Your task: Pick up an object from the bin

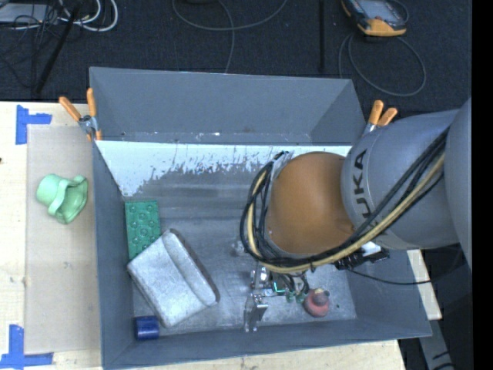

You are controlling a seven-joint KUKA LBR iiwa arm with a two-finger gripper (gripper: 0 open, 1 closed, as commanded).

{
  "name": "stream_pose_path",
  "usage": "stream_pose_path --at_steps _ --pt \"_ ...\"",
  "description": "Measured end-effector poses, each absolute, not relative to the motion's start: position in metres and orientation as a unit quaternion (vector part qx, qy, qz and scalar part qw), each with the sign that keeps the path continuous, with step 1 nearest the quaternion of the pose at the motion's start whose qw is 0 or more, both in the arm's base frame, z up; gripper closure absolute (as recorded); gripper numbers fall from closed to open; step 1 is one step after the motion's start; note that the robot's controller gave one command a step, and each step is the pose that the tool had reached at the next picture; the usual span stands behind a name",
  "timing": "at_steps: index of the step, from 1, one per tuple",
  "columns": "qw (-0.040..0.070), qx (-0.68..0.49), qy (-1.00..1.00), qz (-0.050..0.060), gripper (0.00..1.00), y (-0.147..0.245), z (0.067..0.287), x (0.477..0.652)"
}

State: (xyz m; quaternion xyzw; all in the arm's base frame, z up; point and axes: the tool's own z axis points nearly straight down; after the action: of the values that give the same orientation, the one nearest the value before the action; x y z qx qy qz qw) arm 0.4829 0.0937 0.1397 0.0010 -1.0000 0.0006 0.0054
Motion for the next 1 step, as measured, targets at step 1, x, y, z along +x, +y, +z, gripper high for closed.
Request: stream_pose_path --at_steps 1 --pt "-0.015 0.181 -0.983 0.000 0.00 0.0385 0.0835 0.4841"
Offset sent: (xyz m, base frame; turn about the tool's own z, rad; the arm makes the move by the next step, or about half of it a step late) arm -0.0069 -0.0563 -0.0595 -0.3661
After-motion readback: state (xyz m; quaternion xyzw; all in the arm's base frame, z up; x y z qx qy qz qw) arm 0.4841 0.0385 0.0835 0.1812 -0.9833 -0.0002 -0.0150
